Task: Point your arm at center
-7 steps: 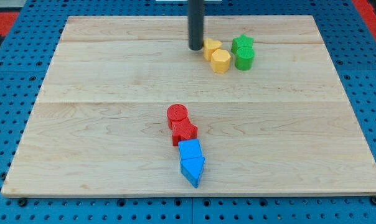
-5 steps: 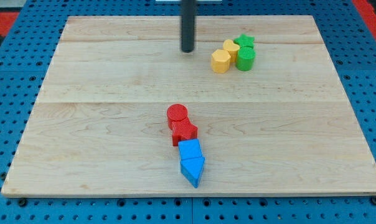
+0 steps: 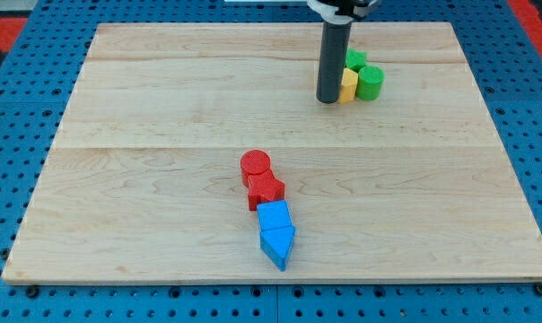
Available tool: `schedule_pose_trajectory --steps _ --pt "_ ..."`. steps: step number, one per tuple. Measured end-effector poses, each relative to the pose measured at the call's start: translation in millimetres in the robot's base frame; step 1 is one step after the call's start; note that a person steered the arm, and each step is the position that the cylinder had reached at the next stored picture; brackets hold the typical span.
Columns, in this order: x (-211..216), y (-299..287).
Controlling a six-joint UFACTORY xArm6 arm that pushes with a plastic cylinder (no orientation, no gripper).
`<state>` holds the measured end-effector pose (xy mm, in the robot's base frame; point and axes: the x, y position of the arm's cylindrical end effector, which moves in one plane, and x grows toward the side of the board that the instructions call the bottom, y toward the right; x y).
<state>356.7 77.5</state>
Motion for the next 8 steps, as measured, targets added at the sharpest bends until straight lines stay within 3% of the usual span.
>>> schedule_pose_trajectory --steps 3,8 --pt "18 -69" --pt "18 -67"
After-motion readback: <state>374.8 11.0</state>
